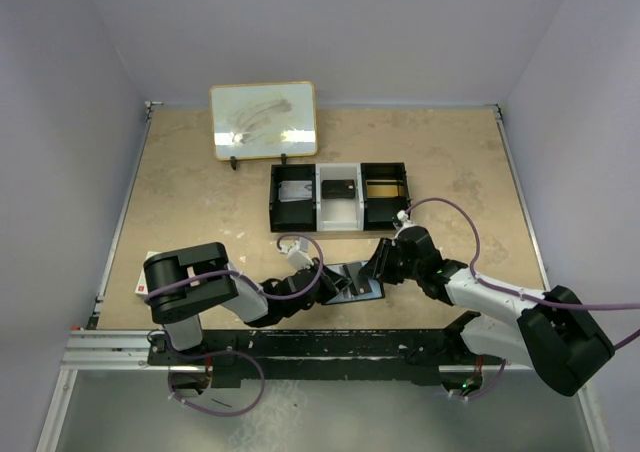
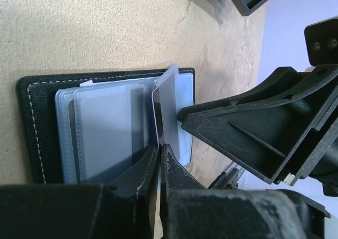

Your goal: Take the credit cards out of the card holder

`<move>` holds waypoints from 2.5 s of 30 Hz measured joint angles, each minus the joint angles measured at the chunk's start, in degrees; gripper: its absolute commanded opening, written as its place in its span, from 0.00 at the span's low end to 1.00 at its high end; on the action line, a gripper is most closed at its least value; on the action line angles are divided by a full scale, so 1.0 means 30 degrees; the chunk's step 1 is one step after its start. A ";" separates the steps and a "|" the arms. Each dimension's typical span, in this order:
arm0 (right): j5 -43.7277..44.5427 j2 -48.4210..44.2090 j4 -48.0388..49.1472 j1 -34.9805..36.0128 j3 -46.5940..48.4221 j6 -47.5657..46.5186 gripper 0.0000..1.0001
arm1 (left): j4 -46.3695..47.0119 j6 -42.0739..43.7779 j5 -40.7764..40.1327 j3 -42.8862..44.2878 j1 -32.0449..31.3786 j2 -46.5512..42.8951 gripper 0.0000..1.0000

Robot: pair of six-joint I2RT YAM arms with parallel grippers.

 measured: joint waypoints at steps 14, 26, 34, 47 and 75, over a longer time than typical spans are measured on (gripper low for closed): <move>0.0000 0.0000 -0.0007 0.0000 0.0000 -0.0007 0.35 | 0.0255 0.0058 0.0058 -0.1290 0.0000 -0.1151 0.01; -0.0313 0.0350 0.0452 -0.0007 0.0000 -0.0073 0.35 | 0.0379 0.0364 0.0342 -0.0619 0.0000 -0.0532 0.21; -0.0364 0.0423 0.0546 -0.0015 0.0000 -0.0095 0.25 | 0.0984 0.0328 0.0401 -0.0379 0.0000 0.0109 0.20; -0.0707 0.0984 0.0714 -0.0087 -0.0007 -0.0488 0.06 | 0.0991 0.0328 0.0335 -0.0386 0.0000 0.0109 0.15; 0.0270 -0.2987 -0.2710 -0.0080 -0.0277 -0.0080 0.23 | -0.3541 0.1552 0.0182 -0.0452 0.0000 -0.3636 0.00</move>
